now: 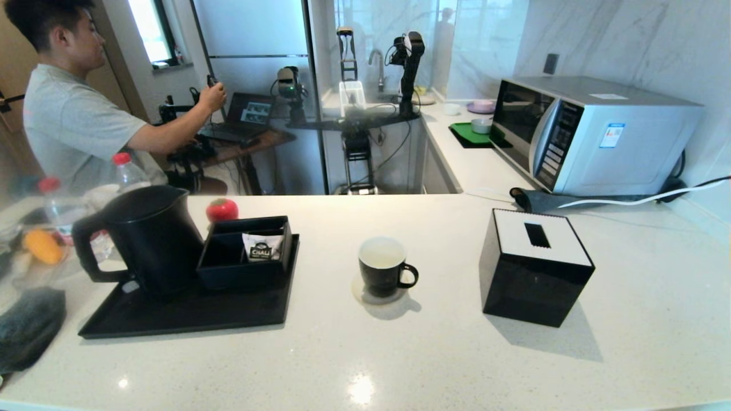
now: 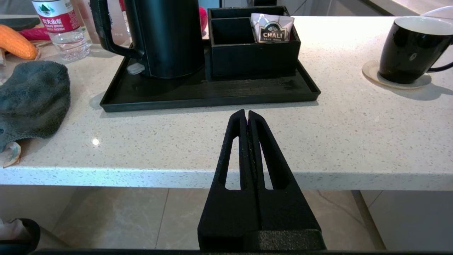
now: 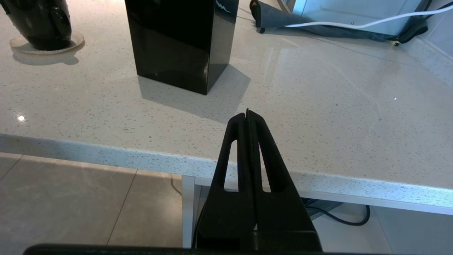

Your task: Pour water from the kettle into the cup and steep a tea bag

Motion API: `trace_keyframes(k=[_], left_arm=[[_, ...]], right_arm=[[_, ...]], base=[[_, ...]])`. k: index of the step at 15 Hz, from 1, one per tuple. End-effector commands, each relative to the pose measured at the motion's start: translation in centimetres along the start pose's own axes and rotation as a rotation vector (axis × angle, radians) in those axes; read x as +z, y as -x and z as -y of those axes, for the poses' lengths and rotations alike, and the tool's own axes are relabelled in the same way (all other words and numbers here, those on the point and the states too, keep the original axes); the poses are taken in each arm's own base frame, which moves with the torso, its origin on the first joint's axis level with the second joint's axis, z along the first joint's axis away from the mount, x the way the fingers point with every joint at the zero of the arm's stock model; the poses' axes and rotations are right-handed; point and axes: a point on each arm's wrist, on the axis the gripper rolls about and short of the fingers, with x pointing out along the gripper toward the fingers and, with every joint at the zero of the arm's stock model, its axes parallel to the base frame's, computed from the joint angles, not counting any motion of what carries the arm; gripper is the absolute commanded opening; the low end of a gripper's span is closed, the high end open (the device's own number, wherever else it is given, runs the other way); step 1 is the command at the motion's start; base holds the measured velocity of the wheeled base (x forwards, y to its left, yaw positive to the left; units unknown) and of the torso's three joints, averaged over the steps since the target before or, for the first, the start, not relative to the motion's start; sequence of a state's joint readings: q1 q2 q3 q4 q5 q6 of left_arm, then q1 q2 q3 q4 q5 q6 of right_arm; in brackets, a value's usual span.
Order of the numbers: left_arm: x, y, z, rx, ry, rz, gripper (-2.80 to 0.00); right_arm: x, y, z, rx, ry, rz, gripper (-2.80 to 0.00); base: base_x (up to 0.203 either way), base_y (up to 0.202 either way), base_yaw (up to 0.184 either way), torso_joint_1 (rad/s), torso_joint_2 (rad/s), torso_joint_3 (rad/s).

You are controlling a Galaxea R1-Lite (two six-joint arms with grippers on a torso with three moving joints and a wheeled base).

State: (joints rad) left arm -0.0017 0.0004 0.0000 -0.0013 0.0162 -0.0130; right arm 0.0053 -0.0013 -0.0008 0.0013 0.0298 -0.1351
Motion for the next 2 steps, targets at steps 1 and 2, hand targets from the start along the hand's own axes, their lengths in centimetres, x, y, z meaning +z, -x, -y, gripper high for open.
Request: trace_keyframes(k=[1,2], left_arm=[[0.0,0.0,0.0,0.0,0.001,0.001,-2.8],[0.0,0.0,0.0,-0.001,0.001,0.001,-2.8]], right_arm=[[-0.02,-0.02,0.0,0.002,0.001,-0.002,-2.8],[-0.02,-0.02,0.0,0.002,0.0,-0.002,-2.8]], base=[[0.0,0.0,0.0,0.0,0.0,0.0],[0.0,0.0,0.0,0.0,0.0,0.0]])
